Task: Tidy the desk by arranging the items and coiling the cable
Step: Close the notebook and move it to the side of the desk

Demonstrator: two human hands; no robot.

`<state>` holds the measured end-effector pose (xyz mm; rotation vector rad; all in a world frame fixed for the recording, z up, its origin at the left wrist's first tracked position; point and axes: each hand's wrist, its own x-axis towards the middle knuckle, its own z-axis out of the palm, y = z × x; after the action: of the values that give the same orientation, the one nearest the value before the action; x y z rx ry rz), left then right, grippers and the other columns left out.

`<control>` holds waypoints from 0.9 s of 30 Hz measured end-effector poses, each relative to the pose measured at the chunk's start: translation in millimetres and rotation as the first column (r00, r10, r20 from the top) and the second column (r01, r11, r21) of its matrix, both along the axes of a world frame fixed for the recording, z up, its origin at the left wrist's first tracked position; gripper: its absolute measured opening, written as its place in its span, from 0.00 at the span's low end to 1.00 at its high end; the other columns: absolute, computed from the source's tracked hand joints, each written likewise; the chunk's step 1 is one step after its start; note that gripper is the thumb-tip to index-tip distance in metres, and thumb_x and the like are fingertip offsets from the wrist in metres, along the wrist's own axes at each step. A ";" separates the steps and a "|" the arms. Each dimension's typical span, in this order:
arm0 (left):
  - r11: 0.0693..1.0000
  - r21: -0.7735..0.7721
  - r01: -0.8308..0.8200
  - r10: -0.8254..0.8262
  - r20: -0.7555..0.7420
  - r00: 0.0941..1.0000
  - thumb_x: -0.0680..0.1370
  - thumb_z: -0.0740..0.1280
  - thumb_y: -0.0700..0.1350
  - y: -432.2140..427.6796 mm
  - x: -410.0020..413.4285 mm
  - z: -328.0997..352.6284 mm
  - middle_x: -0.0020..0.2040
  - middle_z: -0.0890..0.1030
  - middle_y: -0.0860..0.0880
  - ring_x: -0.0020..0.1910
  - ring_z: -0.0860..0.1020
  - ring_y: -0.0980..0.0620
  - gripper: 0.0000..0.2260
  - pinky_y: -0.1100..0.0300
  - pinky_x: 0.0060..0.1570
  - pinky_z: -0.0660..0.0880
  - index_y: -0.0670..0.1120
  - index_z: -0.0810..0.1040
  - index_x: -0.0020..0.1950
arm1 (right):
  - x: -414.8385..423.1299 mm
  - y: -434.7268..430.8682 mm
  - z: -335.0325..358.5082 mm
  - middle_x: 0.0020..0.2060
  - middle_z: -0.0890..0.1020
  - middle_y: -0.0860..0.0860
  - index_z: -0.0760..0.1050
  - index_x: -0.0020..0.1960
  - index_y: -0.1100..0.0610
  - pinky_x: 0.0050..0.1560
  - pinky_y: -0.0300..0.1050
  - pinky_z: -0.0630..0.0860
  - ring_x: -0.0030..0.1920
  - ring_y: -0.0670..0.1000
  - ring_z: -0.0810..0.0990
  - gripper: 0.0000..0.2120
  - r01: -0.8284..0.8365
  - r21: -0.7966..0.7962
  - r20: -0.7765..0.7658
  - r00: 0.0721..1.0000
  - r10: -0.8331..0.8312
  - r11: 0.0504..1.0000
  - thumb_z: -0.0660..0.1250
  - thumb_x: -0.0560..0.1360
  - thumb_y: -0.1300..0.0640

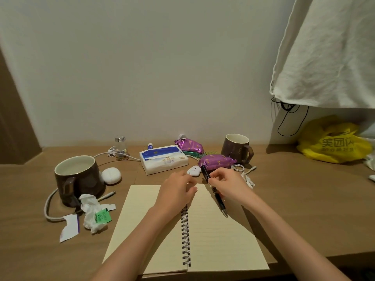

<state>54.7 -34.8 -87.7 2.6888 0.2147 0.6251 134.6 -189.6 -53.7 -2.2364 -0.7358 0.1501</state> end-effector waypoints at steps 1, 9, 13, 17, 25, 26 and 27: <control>1.000 -0.003 -0.003 0.003 0.015 1.000 0.76 0.65 0.53 -0.1 0.0 -1.1 0.53 0.78 0.55 0.54 0.72 0.54 0.10 0.59 0.49 0.71 0.52 0.79 0.54 | -0.6 1.8 -0.9 0.39 0.78 0.46 0.77 0.56 0.54 0.37 0.39 0.79 0.39 0.45 0.77 0.09 0.006 0.004 0.003 1.000 -0.006 1.000 0.64 0.77 0.55; 0.985 -0.171 0.027 -0.017 0.064 0.998 0.76 0.66 0.49 1.2 5.1 -5.6 0.47 0.79 0.56 0.50 0.75 0.55 0.02 0.56 0.50 0.73 0.53 0.77 0.47 | -0.5 15.3 -4.5 0.43 0.81 0.47 0.80 0.57 0.56 0.49 0.45 0.80 0.41 0.43 0.77 0.12 0.054 0.031 0.039 0.998 -0.056 0.998 0.67 0.76 0.54; 0.955 -0.295 0.039 -0.025 0.053 0.998 0.76 0.66 0.48 3.2 11.5 -8.8 0.43 0.81 0.57 0.46 0.77 0.55 0.02 0.50 0.51 0.76 0.55 0.78 0.45 | -1.1 23.1 -6.4 0.50 0.84 0.50 0.81 0.58 0.55 0.45 0.38 0.74 0.40 0.41 0.75 0.12 0.087 0.028 0.103 0.991 -0.089 0.996 0.67 0.76 0.55; 0.962 -0.272 0.004 -0.001 0.012 1.000 0.77 0.65 0.49 4.1 17.4 -11.1 0.46 0.83 0.55 0.49 0.78 0.53 0.07 0.49 0.53 0.74 0.53 0.83 0.49 | -7.8 32.4 -12.1 0.49 0.84 0.50 0.81 0.58 0.55 0.45 0.39 0.74 0.42 0.44 0.77 0.12 0.108 0.000 0.146 0.984 -0.106 0.994 0.66 0.76 0.55; 0.933 -0.333 -0.137 0.124 -0.063 0.990 0.77 0.62 0.50 2.6 20.6 -10.3 0.44 0.82 0.49 0.50 0.76 0.47 0.10 0.54 0.47 0.70 0.49 0.80 0.44 | -13.2 28.7 -19.0 0.38 0.80 0.46 0.78 0.59 0.53 0.44 0.42 0.78 0.41 0.43 0.78 0.14 0.139 -0.027 0.170 0.976 -0.133 0.990 0.68 0.74 0.51; 0.930 -0.336 -0.151 0.134 -0.074 0.988 0.77 0.62 0.50 2.3 21.3 -10.4 0.44 0.82 0.49 0.50 0.76 0.47 0.10 0.54 0.48 0.70 0.49 0.80 0.44 | -13.2 27.6 -18.6 0.39 0.81 0.46 0.78 0.58 0.53 0.46 0.44 0.79 0.41 0.45 0.79 0.14 0.139 -0.049 0.159 0.979 -0.130 0.989 0.69 0.74 0.51; 0.929 -0.336 -0.159 0.139 -0.081 0.987 0.77 0.61 0.50 2.2 21.8 -10.5 0.44 0.82 0.49 0.50 0.75 0.47 0.10 0.54 0.48 0.70 0.49 0.80 0.44 | -13.6 26.4 -18.2 0.39 0.81 0.47 0.77 0.58 0.53 0.47 0.46 0.79 0.42 0.46 0.79 0.14 0.136 -0.066 0.147 0.981 -0.125 0.988 0.69 0.74 0.51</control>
<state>76.6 -32.6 -98.2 2.3693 0.4995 0.5023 121.0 -163.2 -71.8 -2.3789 -0.6648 -0.0474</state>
